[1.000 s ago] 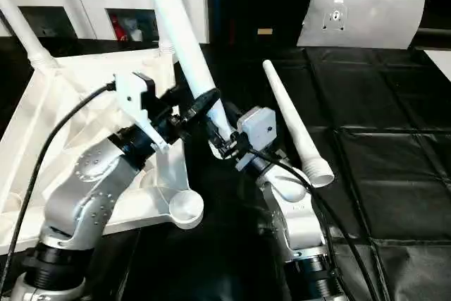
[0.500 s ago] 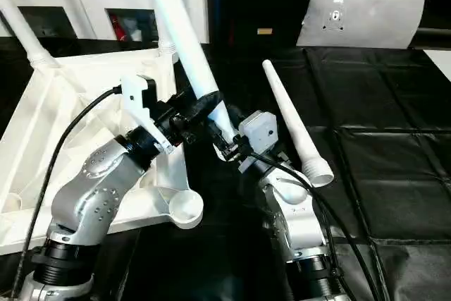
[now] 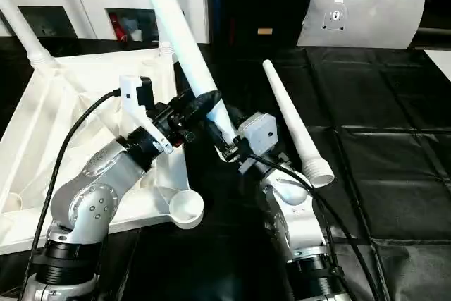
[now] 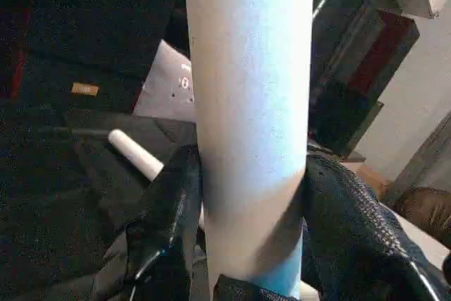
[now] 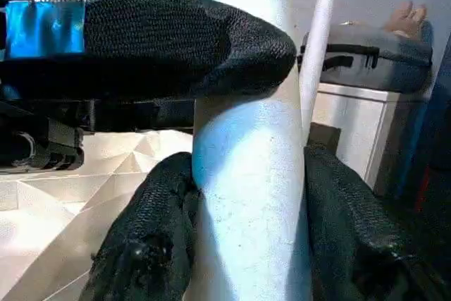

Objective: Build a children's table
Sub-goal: Pick table leg

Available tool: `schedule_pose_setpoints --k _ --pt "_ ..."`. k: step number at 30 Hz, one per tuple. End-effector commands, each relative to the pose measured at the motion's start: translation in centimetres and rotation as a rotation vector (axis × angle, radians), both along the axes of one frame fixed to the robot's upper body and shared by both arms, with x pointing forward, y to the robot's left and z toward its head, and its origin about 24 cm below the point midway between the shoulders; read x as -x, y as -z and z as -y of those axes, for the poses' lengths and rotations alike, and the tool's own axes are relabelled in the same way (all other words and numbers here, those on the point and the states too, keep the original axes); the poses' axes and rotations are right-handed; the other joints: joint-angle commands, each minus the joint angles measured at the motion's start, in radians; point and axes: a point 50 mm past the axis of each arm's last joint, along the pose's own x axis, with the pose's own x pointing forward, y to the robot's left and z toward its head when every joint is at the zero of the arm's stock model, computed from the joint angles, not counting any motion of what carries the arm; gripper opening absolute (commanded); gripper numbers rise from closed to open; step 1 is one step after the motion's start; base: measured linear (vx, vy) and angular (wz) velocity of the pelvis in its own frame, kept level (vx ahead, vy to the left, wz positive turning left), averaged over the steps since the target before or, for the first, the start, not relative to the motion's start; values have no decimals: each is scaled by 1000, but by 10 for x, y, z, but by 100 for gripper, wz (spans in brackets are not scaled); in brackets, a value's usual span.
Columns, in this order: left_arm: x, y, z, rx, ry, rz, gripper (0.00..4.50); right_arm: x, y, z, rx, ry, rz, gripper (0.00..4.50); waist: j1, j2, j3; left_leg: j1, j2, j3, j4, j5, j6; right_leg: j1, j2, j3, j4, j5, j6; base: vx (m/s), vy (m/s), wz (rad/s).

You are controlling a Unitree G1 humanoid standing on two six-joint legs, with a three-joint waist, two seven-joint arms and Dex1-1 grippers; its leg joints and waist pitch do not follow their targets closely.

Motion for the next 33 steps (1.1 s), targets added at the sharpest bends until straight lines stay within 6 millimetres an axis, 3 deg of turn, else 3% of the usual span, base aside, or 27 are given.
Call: schedule_pose_setpoints --k 1,5,7,10,11,15,16,20,24,28,33 --pt "0 -8 8 -7 23 33 190 1 -7 -12 19 -62 45 190 -2 -6 -69 4 62 -15 -69 -80 92 55 -92 56 -82 -10 -242 0 0 0" --pt "-1 -10 8 -5 13 39 190 -1 -8 -12 36 -64 46 190 -2 -5 -71 5 62 -15 -69 -83 92 55 -92 55 -81 -2 -245 0 0 0" --pt "-4 -12 5 -19 -20 45 190 -2 -7 -11 45 -76 39 260 -1 -4 -73 5 62 -15 -68 -82 90 56 -92 55 -79 2 -247 0 0 0" --pt "-9 -13 -1 -46 -57 46 190 -1 -9 -10 52 -96 37 266 -1 -4 -74 4 60 -14 -67 -77 90 58 -91 54 -80 7 -245 0 0 0" --pt "-10 -13 -1 -46 -58 46 190 -1 -9 -10 53 -96 38 294 -1 -5 -75 4 61 -15 -67 -75 92 58 -92 55 -79 9 -244 0 0 0" --pt "-15 -15 -8 -78 -87 57 189 2 -11 -10 33 -149 12 313 0 -3 -77 4 59 -15 -65 -60 101 60 -90 54 -76 41 -249 0 0 0" --pt "-15 -16 -9 -83 -90 59 189 2 -11 -10 36 -152 11 339 1 -3 -78 5 61 -16 -64 -55 106 60 -90 54 -74 53 -251 0 0 0" --pt "-18 -18 -16 -104 -100 70 189 5 -14 -7 24 -170 -5 368 1 -5 -75 4 60 -16 -66 -60 103 59 -90 53 -75 40 -250 0 0 0" --pt "-20 -21 -25 -134 -102 80 189 7 -26 3 -64 -167 -45 395 0 -9 -69 7 60 -17 -69 -63 108 58 -89 54 -79 23 -235 0 0 0" --pt "-21 -22 -32 -160 -87 89 189 6 -36 18 -111 -171 -85 430 4 -4 -71 11 62 -16 -68 -61 97 53 -89 55 -77 18 -241 0 0 0" --pt "-19 -25 -38 -177 -17 97 189 -3 -46 40 -202 -127 -214 450 2 -4 -63 11 58 -17 -74 -75 79 53 -89 55 -82 -14 -240 0 0 0"
